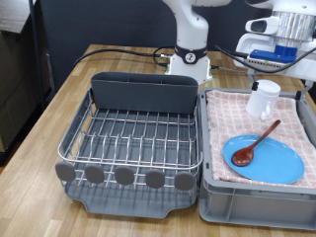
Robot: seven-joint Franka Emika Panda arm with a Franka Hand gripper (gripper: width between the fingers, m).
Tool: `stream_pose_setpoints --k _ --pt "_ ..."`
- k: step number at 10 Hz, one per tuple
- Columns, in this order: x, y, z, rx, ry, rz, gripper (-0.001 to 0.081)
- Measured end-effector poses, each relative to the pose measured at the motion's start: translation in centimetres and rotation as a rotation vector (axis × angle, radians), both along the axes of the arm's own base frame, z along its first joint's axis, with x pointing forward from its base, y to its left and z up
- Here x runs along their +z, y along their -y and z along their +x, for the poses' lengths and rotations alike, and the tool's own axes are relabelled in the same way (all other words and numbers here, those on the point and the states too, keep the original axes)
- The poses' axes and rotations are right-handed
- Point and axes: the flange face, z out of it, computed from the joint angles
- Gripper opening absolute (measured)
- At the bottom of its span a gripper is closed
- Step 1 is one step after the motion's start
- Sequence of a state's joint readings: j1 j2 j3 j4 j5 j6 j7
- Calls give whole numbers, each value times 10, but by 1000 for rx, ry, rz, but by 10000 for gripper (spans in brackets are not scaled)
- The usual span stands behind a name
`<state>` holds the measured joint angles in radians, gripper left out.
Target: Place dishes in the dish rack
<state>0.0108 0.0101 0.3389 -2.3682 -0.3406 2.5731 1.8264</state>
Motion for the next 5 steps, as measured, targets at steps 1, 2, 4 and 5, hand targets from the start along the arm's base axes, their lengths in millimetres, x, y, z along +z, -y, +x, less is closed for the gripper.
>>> stream_pose_setpoints --k 1,2,4,5 --pt "-8 -1 0 -6 -9 -4 803" --pt "-16 -1 1 -11 -11 -2 803" --pt "-33 -2 2 -17 -3 8 803" --pt "-42 -2 3 -21 0 13 803"
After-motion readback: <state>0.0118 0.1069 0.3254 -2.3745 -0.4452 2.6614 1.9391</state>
